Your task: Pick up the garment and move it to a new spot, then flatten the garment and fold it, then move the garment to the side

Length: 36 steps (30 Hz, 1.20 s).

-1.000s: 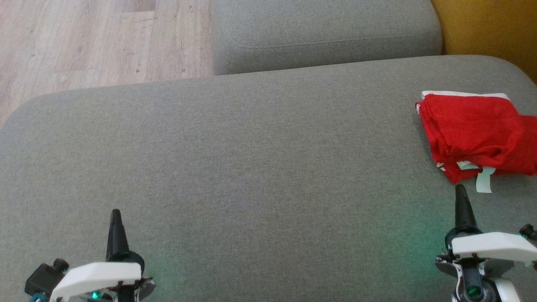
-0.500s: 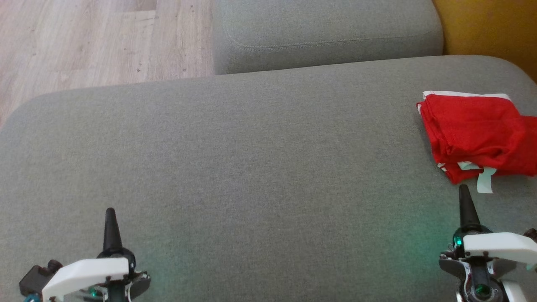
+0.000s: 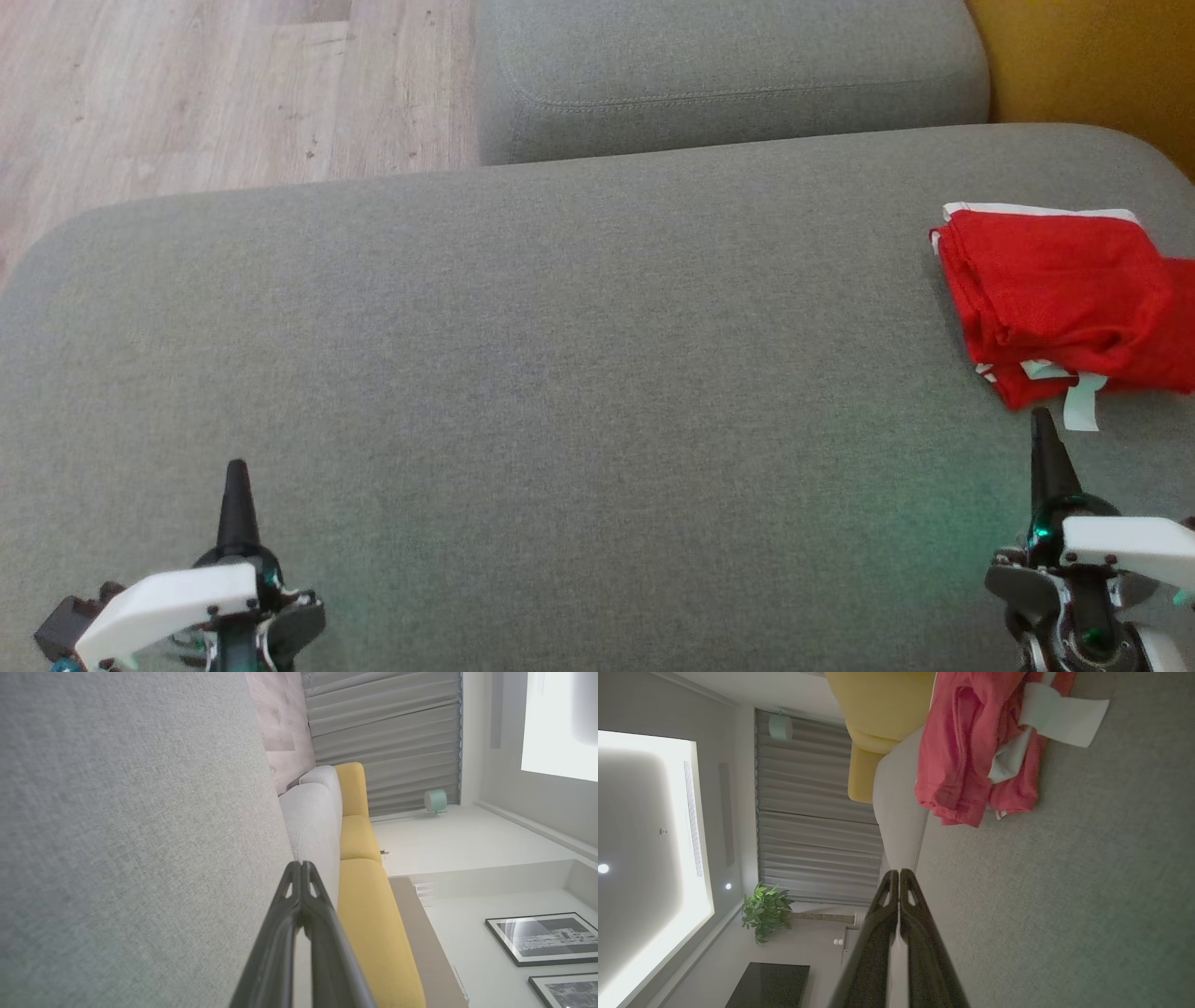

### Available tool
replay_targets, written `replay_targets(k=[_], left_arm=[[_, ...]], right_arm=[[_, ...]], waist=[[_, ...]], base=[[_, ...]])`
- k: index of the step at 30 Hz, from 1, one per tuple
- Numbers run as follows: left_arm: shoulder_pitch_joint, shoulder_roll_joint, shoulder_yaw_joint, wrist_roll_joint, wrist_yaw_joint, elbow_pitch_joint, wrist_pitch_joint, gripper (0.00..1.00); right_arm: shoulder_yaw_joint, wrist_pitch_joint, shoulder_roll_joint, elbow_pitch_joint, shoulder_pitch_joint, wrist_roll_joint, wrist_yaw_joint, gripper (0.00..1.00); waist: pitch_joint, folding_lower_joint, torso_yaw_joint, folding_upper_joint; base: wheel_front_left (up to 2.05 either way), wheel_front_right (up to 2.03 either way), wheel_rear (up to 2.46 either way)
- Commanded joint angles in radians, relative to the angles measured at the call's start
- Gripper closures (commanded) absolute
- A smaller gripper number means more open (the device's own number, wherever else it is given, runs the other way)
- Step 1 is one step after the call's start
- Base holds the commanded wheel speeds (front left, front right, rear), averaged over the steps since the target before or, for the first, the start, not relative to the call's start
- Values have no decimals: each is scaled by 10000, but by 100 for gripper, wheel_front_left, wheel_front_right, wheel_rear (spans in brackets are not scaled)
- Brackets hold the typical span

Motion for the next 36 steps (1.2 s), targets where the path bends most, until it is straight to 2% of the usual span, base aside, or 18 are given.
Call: replay_targets(k=[1, 16, 36], left_arm=[[-527, 159, 348, -278, 12, -277, 111, 100], [-678, 149, 613, -1713, 13, -232, 534, 100], [-682, 105, 675, -1661, 13, -230, 583, 100]], right_arm=[[124, 98, -46, -446, -613, 340, -8, 100], [-41, 503, -45, -530, -674, 1983, -9, 100], [-47, 508, -41, -530, -674, 1978, -9, 100]], waist=[[1, 0, 3, 0], [11, 0, 33, 0], [11, 0, 33, 0]], base=[[0, 0, 0], [0, 0, 0], [0, 0, 0]])
